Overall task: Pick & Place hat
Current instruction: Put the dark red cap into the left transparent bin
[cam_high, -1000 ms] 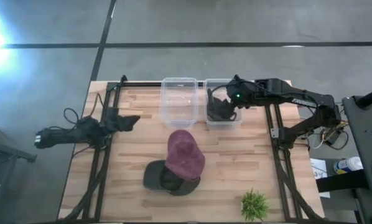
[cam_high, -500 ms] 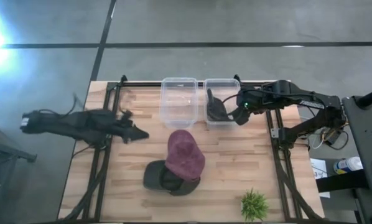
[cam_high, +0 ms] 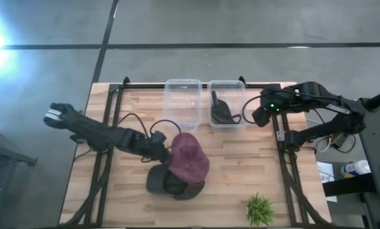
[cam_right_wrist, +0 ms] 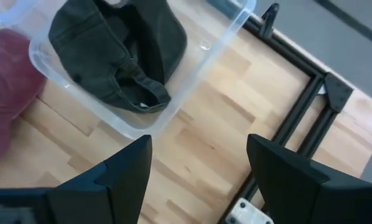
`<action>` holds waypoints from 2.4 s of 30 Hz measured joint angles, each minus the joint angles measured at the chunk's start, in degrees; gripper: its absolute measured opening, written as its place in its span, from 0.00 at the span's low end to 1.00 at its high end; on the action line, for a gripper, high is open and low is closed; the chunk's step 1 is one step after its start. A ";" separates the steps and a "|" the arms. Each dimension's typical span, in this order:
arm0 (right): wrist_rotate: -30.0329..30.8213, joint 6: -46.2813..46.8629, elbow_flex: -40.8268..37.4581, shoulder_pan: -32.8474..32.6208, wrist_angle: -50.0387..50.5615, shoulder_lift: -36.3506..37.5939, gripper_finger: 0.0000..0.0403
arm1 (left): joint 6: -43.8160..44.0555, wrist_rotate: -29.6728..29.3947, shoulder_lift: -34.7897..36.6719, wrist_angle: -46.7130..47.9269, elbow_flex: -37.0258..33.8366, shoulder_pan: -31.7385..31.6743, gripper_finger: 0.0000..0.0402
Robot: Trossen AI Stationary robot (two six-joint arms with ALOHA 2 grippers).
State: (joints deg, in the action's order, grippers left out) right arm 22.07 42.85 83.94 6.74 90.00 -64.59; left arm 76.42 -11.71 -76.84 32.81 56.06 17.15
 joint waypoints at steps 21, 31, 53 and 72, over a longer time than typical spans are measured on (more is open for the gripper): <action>-0.80 -6.92 -9.82 -0.12 -10.49 3.96 0.65 | 4.15 3.75 -19.07 7.39 11.73 1.07 0.53; -1.43 -6.92 -10.32 -0.11 -12.41 3.26 0.64 | -1.11 6.43 -21.43 4.06 11.10 1.18 0.23; 0.45 -7.04 -10.32 -0.11 -12.84 3.42 0.59 | -33.37 -52.87 1.96 13.52 34.14 -0.71 0.00; 0.41 -3.39 -10.34 -0.11 -12.77 3.47 0.59 | -50.62 -17.05 -29.57 27.00 32.22 -19.76 0.00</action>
State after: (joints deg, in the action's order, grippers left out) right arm 22.48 39.46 73.60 6.63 77.23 -61.12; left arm 25.80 -28.76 -106.41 59.81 88.28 -2.61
